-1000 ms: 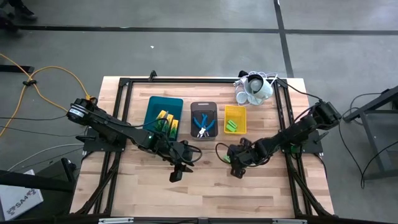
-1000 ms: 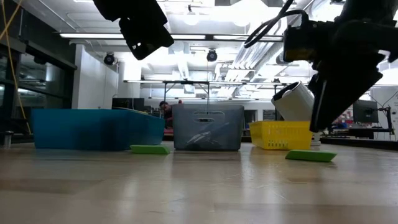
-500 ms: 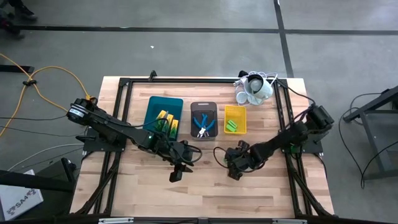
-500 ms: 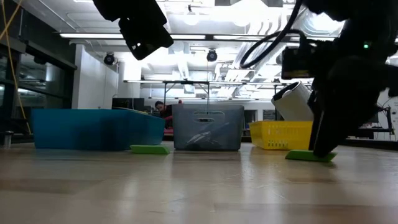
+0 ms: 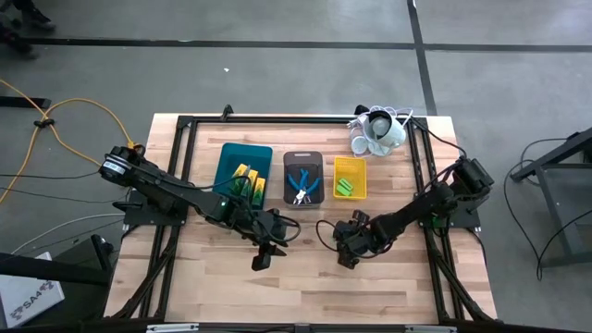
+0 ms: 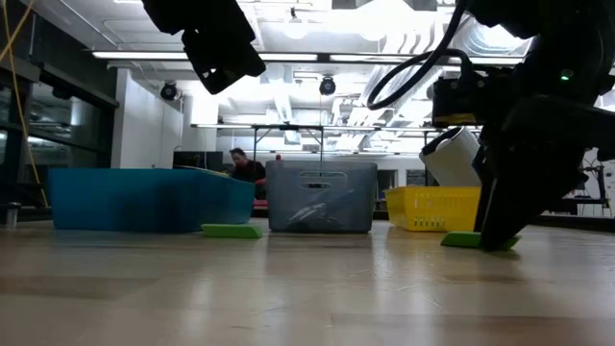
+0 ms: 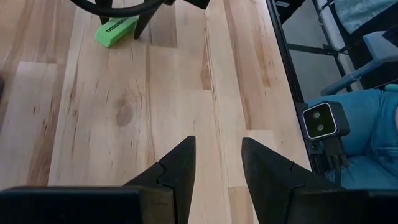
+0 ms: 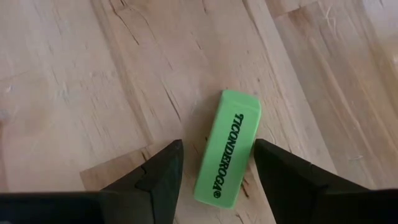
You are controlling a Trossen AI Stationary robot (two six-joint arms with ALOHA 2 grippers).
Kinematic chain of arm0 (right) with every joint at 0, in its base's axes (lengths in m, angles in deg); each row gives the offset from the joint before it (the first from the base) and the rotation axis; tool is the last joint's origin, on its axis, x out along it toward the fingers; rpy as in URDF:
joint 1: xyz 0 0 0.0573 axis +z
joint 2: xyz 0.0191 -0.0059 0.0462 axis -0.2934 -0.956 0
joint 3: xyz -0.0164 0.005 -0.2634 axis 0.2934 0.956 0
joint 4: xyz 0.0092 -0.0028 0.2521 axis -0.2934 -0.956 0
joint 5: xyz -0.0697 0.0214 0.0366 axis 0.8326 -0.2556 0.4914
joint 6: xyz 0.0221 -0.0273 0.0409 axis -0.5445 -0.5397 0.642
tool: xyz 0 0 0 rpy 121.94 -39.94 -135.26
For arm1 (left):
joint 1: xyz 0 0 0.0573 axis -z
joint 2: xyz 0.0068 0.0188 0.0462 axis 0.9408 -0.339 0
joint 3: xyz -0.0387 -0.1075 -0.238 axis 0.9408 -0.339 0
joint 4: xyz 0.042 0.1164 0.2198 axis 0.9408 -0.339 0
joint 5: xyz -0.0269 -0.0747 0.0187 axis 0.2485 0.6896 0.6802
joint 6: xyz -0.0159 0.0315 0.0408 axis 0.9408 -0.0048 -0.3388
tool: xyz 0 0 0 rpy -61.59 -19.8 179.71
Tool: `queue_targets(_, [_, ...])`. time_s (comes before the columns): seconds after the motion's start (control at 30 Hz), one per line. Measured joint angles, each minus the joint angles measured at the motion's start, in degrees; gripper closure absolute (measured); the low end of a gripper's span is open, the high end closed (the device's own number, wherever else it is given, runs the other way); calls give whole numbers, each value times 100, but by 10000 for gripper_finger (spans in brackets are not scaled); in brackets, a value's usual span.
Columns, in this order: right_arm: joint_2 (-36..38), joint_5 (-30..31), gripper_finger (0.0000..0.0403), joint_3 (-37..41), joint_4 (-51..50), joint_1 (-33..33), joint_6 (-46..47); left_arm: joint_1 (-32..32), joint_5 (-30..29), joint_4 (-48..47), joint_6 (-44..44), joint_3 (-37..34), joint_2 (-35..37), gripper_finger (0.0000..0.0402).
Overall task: Pick & Place School Supplies
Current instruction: Put the green eraser into the yellow bin
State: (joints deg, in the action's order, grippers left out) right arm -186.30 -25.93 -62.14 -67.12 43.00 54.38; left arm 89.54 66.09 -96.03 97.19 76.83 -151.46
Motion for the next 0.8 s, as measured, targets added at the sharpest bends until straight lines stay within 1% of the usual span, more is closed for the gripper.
queue_targets(0.47, [-2,41,213,11,-9,0,104,0,-2,7,0,0,0,274])
queue_targets(0.6, [-4,82,231,11,-25,-4,182,0,-2,7,0,0,0,274])
queue_targets(0.8, [-9,86,274,11,-15,-6,184,0,-2,11,0,0,0,274])
